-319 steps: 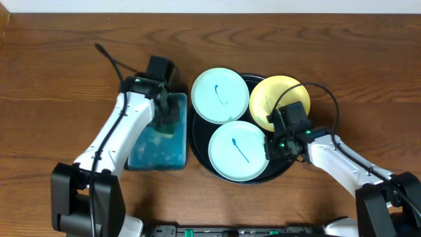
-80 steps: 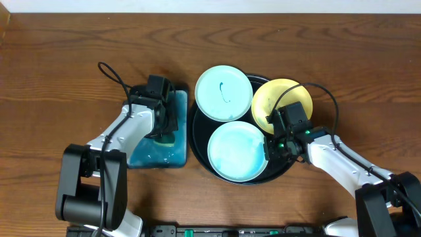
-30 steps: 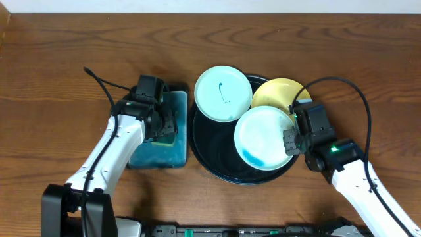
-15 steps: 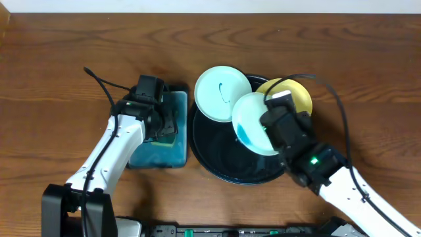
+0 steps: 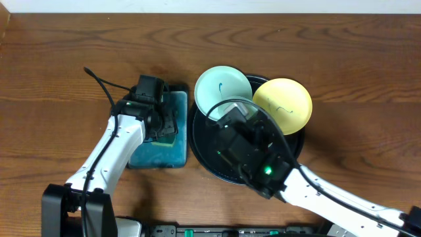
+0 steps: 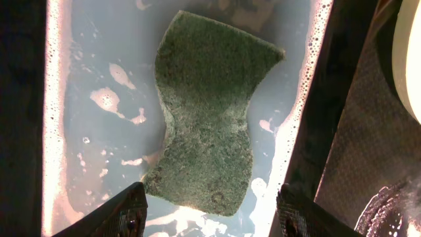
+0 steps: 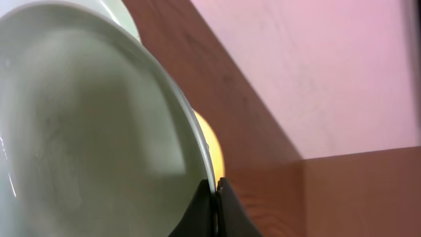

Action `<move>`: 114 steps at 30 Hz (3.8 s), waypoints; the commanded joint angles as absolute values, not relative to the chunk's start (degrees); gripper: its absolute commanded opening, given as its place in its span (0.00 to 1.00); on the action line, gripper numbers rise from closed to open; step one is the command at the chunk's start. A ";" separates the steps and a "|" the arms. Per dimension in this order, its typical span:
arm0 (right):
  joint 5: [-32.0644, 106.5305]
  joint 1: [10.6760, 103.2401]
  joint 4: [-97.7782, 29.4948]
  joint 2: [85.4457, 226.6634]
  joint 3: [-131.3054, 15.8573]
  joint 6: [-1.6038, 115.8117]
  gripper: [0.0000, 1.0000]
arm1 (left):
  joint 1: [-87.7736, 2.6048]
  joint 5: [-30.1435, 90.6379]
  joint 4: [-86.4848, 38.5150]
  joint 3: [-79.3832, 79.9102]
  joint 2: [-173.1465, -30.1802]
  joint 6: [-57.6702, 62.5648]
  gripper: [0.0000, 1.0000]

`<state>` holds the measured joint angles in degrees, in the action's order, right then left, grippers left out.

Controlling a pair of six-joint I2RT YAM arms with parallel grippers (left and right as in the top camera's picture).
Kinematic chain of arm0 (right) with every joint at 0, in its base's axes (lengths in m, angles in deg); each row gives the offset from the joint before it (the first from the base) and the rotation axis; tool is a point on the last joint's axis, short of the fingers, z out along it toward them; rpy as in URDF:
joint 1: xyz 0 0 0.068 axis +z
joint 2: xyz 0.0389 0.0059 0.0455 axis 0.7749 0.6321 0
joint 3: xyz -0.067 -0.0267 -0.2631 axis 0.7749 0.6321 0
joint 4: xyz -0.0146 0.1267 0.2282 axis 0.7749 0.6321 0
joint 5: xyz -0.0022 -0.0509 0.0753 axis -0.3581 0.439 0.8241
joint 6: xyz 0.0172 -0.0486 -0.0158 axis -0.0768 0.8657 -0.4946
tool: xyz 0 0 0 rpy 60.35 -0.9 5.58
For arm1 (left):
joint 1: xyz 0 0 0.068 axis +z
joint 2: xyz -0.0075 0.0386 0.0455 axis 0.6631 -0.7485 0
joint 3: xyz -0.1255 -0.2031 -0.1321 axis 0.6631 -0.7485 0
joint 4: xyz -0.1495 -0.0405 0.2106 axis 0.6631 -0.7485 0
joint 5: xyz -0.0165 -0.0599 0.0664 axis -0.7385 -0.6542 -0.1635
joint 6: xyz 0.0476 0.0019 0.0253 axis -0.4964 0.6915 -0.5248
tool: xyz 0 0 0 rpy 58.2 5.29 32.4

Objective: Clean dirty plates on tray and stack at the side

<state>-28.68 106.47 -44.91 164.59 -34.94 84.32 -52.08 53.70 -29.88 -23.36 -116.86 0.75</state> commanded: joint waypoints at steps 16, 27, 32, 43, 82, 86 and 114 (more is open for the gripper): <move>-38.08 107.90 -48.53 166.45 -36.45 87.97 0.01 | -51.84 53.77 -30.07 -24.06 -116.97 0.56 0.64; -38.08 107.87 -48.58 166.45 -36.45 87.97 0.01 | -51.84 53.77 -30.07 -24.04 -116.97 0.56 0.65; -38.08 107.87 -48.58 166.45 -36.45 87.97 0.01 | -51.84 53.77 -30.07 -24.06 -116.97 0.56 0.64; -38.34 107.90 -48.56 166.45 -36.45 88.01 0.01 | -51.84 53.77 -30.07 -24.06 -116.97 0.56 0.64; -44.87 103.63 -57.85 166.43 -36.45 81.28 0.01 | -51.84 53.77 -30.18 -24.06 -116.97 0.56 0.65; -33.75 101.27 -52.77 166.38 -36.45 70.90 0.01 | -51.84 53.77 -30.25 -24.06 -116.97 0.56 0.65; 24.72 41.32 -33.13 156.42 -37.06 39.66 0.01 | -51.84 53.77 -31.19 -24.06 -116.97 0.56 0.65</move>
<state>17.59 47.99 -34.28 156.50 -36.03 45.15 -52.08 53.70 -30.82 -23.41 -116.86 0.73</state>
